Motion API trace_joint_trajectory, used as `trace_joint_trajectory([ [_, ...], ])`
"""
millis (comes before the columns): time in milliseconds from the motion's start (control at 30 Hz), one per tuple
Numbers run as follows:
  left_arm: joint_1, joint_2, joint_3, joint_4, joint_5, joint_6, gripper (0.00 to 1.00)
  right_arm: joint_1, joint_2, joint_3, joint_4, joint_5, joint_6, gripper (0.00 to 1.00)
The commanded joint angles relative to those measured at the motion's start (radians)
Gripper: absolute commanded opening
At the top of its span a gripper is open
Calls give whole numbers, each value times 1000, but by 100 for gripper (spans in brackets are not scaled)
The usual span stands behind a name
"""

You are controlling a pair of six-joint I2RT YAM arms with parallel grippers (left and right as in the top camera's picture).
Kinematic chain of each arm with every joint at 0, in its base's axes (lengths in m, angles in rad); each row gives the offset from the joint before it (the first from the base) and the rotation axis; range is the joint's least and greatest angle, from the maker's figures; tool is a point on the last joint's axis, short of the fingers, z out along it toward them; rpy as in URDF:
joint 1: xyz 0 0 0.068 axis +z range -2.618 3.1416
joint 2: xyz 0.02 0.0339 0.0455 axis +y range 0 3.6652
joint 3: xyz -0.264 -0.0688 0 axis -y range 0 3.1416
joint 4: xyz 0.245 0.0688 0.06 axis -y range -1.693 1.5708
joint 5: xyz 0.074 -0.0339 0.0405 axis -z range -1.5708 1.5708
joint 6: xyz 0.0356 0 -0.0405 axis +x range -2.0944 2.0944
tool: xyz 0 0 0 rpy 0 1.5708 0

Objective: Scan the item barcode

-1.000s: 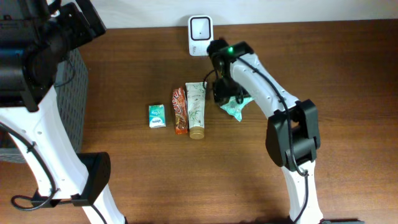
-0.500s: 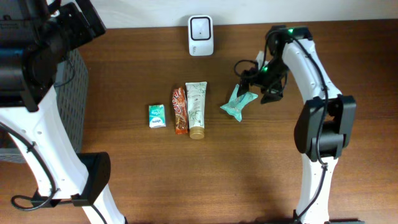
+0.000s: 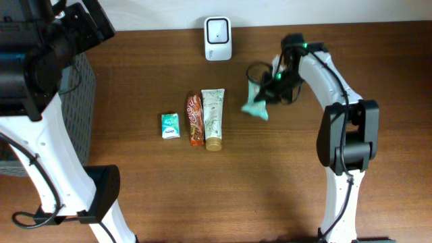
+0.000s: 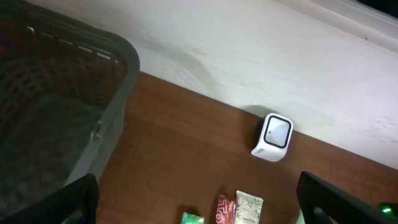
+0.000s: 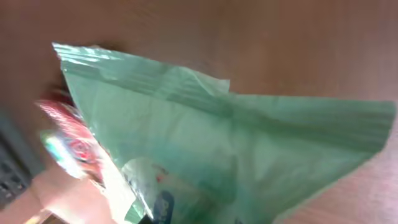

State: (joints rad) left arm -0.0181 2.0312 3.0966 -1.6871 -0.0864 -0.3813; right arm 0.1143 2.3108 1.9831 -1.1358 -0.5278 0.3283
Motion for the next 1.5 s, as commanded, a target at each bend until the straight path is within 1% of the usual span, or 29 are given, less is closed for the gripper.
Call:
trace_joint_trajectory([
  [0, 2, -3, 0, -1, 0, 16, 99, 66, -16, 138, 100, 48, -43, 4],
  [67, 2, -3, 0, -1, 0, 16, 99, 113, -15, 143, 286, 58, -32, 4],
  [100, 2, -3, 0, -1, 0, 16, 99, 137, -13, 141, 402, 71, 6, 4],
  [133, 2, -3, 0, -1, 0, 16, 99, 160, -13, 140, 499, 111, 48, 4],
  [200, 2, -3, 0, -1, 0, 16, 99, 203, -13, 140, 695, 277, 158, 4],
  [233, 2, -3, 0, -1, 0, 16, 99, 216, -11, 140, 761, 326, 189, 4],
  [300, 2, -3, 0, -1, 0, 16, 99, 230, 5, 140, 883, 335, 221, 4],
  [400, 2, -3, 0, -1, 0, 16, 99, 230, 64, 140, 989, 360, 299, 4],
  [433, 2, -3, 0, -1, 0, 16, 99, 225, 72, 140, 996, 360, 299, 4],
  [533, 2, -3, 0, -1, 0, 16, 99, 170, 58, 148, 949, 376, 270, 4],
  [667, 2, -3, 0, -1, 0, 16, 99, -27, -42, 199, 673, 459, 256, 4],
  [733, 2, -3, 0, -1, 0, 16, 99, -139, -68, 219, 534, 519, 257, 4],
  [800, 2, -3, 0, -1, 0, 16, 99, -333, -72, 217, 342, 544, 257, 4],
  [833, 2, -3, 0, -1, 0, 16, 99, -393, -65, 213, 287, 562, 257, 4],
  [900, 2, -3, 0, -1, 0, 16, 99, -531, -43, 208, 183, 593, 256, 4],
  [1000, 2, -3, 0, -1, 0, 16, 99, -688, -9, 187, 121, 593, 248, 4],
  [1067, 2, -3, 0, -1, 0, 16, 99, -751, -8, 147, 122, 592, 245, 15],
  [1100, 2, -3, 0, -1, 0, 16, 99, -768, -8, 141, 121, 589, 219, 21],
  [1133, 2, -3, 0, -1, 0, 16, 99, -777, -8, 141, 120, 588, 186, 31],
  [1167, 2, -3, 0, -1, 0, 16, 99, -792, -16, 145, 102, 589, 147, 99],
  [1267, 2, -3, 0, -1, 0, 16, 99, -801, -49, 192, 59, 557, 142, 99],
  [1300, 2, -3, 0, -1, 0, 16, 99, -800, -76, 230, 34, 497, 127, 99],
  [1367, 2, -3, 0, -1, 0, 16, 99, -789, -123, 290, 16, 256, 69, 99],
  [1400, 2, -3, 0, -1, 0, 16, 99, -769, -151, 305, 13, 37, 15, 99],
  [1467, 2, -3, 0, -1, 0, 16, 99, -698, -171, 305, -8, -281, -74, 99],
])
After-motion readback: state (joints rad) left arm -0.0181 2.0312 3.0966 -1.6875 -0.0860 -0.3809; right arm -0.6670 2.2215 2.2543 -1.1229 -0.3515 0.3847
